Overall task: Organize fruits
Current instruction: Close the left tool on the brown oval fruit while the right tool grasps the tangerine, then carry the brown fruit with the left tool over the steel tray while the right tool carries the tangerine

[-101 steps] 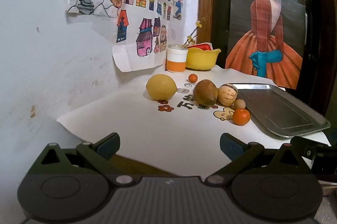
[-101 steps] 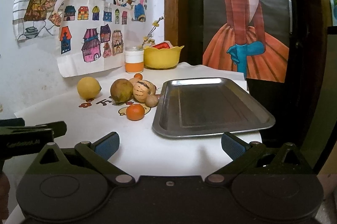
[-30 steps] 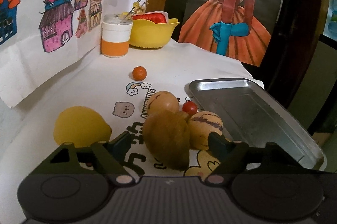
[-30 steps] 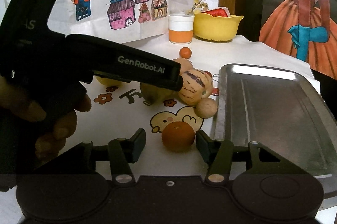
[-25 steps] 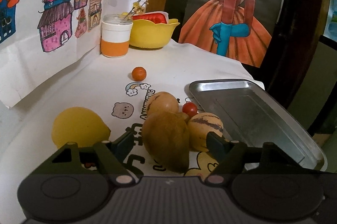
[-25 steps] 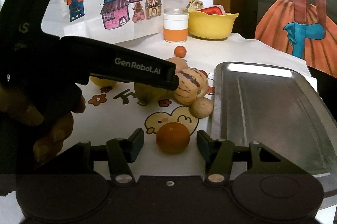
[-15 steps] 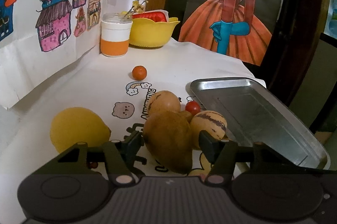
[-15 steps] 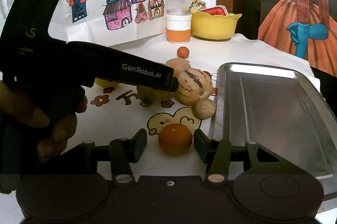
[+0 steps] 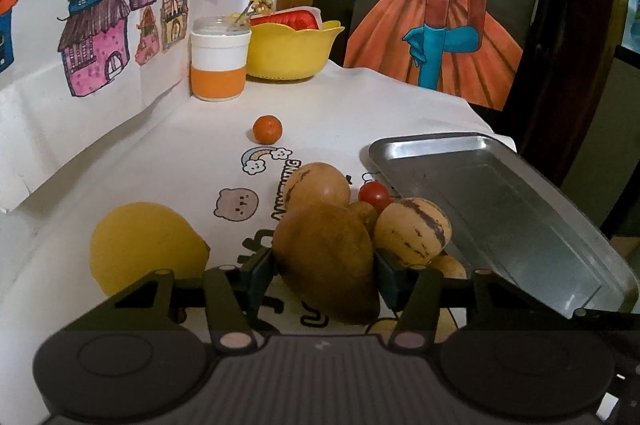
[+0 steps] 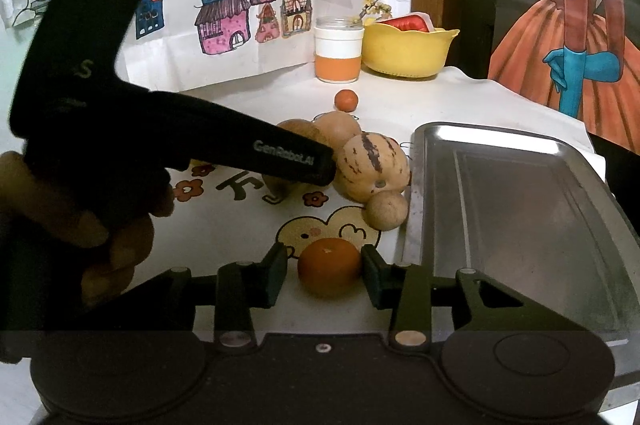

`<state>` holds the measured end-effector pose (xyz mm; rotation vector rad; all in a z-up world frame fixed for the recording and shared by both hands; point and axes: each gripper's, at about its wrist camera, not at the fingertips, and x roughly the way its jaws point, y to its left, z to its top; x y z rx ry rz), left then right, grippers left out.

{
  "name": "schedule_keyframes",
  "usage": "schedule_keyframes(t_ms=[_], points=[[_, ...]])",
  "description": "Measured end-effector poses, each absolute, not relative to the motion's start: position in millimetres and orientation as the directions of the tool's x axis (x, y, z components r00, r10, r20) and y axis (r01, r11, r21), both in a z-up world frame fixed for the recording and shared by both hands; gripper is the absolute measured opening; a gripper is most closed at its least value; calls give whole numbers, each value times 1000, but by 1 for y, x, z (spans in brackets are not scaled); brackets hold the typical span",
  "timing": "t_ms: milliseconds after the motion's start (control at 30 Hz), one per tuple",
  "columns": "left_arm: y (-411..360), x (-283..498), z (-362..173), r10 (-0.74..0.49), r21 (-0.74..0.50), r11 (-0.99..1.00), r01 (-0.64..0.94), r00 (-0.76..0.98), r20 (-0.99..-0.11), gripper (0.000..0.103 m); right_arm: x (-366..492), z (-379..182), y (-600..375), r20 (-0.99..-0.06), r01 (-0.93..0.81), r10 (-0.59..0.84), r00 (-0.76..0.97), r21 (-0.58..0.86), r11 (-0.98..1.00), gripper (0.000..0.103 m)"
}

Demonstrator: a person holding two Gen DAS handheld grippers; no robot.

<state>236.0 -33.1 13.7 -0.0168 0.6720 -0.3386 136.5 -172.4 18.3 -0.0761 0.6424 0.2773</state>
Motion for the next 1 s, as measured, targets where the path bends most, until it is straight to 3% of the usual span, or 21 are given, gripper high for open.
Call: schedule_keyframes(t_ms=[100,1000], points=[[-33,236,13,-311,-125,946,299,731,-608,58,136,18,-173,-600,-271,226,768,15,962,36],[-36,187,35,-330,-152,941,303,720,-611,57,97,41,-206,-545,-263,246,802,48,964,35]])
